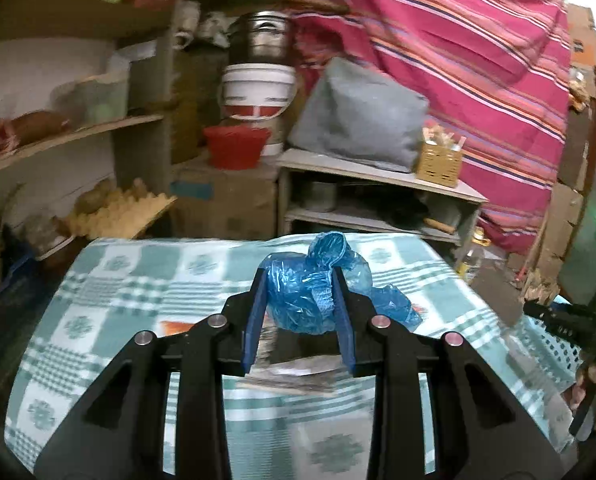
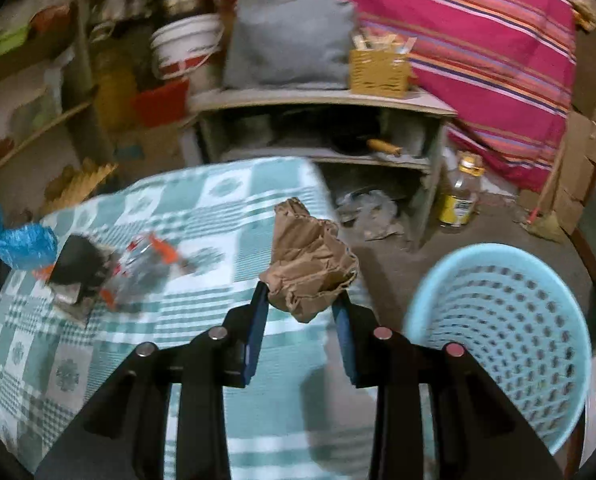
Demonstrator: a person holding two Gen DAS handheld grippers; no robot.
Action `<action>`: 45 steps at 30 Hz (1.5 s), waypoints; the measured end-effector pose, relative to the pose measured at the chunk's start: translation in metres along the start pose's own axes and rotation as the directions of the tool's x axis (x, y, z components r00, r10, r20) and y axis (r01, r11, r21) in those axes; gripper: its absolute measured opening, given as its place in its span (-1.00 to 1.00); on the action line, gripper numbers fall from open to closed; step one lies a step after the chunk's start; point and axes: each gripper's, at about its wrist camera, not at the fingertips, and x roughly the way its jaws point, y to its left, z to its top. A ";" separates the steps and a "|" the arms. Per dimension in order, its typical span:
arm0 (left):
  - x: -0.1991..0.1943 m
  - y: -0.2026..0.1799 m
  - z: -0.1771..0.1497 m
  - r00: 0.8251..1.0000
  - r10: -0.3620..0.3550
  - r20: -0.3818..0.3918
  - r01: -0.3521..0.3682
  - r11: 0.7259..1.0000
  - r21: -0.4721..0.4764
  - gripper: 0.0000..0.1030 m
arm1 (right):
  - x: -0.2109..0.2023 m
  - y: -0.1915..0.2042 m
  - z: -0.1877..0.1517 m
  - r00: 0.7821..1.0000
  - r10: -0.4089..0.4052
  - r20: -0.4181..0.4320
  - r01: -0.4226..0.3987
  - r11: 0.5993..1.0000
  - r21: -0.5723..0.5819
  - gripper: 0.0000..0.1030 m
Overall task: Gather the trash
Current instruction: 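Carry both items over the blue basket and open both tools to drop them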
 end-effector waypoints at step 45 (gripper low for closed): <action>0.047 -0.300 -0.041 0.951 -0.278 -0.135 0.301 0.932 0.201 0.80 | -0.060 -0.198 -0.027 0.987 -0.152 0.045 0.137 0.963 0.232 -0.36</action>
